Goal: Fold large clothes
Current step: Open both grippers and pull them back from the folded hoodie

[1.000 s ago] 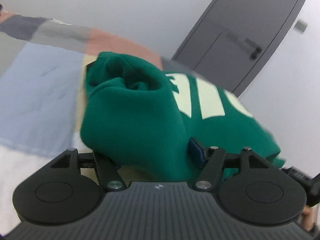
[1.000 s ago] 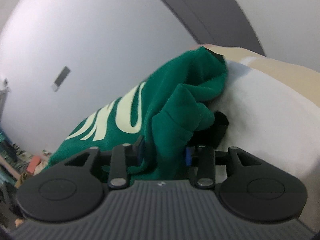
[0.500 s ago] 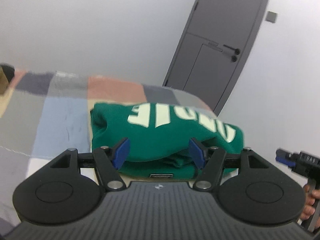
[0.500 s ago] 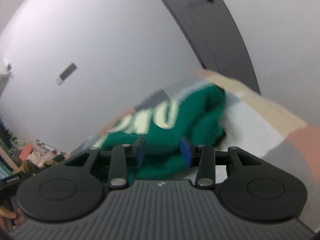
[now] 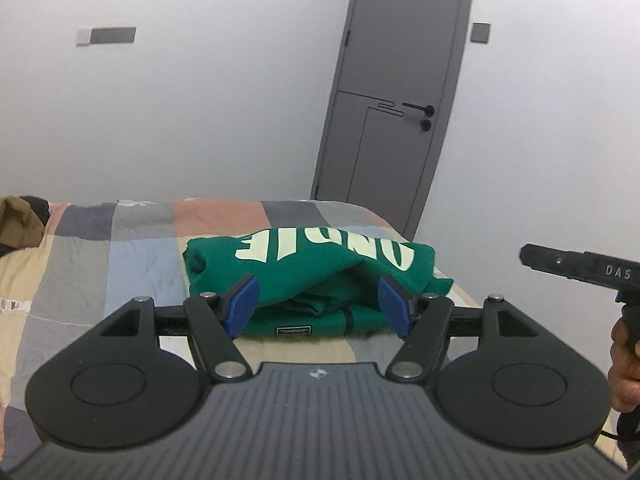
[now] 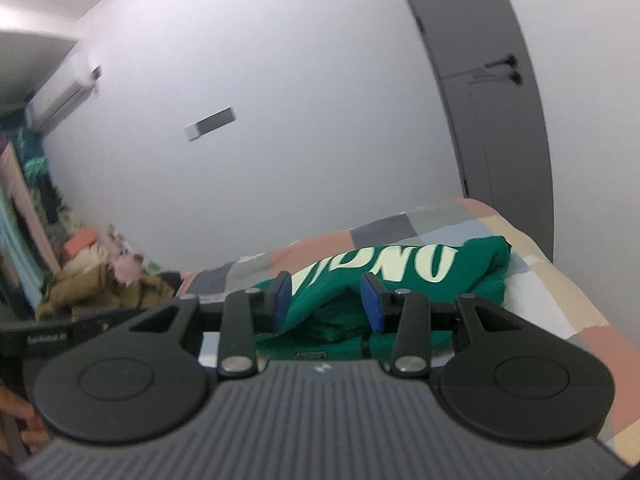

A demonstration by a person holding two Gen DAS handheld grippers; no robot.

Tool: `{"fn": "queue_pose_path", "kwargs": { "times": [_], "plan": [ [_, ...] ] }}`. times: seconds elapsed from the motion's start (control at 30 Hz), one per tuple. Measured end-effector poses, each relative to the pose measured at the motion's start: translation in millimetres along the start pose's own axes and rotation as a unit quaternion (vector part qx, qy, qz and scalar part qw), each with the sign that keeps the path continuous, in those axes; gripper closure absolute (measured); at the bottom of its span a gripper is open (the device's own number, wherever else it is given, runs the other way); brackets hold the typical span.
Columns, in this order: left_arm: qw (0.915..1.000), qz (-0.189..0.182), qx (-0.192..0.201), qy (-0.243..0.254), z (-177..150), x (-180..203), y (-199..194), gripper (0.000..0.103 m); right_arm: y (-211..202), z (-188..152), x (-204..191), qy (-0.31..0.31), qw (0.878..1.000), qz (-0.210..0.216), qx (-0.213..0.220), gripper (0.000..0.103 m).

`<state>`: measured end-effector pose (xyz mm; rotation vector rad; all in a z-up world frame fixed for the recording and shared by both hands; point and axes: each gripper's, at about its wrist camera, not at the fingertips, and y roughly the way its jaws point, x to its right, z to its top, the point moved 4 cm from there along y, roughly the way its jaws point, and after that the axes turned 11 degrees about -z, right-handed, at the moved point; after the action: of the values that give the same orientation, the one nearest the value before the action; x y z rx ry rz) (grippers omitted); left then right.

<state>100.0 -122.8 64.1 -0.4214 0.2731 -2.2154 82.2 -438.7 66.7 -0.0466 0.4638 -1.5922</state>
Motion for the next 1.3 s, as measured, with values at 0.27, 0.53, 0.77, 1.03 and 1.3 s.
{"fn": "queue_pose_path", "kwargs": {
  "times": [0.27,0.53,0.77,1.03,1.3],
  "plan": [
    [0.9996,-0.012,0.025,-0.006,-15,12,-27,0.028,-29,-27,-31,-0.035,0.999,0.006,0.007,0.061],
    [0.9992,0.012,0.034,-0.014,-39,5,-39,0.027,-37,-57,-38,-0.04,0.999,-0.017,0.0,0.061],
    [0.9989,0.024,0.037,-0.017,-50,-5,-45,0.022,-35,-79,-50,-0.06,0.998,-0.034,-0.012,0.061],
    [0.9995,0.026,0.018,-0.01,-58,-10,-42,0.003,-31,-88,-60,-0.065,0.996,-0.051,-0.026,0.053],
    [0.9993,0.035,0.013,-0.002,-59,-10,-43,0.0,-27,-85,-62,-0.056,0.996,-0.065,-0.012,0.014]
  ]
}}
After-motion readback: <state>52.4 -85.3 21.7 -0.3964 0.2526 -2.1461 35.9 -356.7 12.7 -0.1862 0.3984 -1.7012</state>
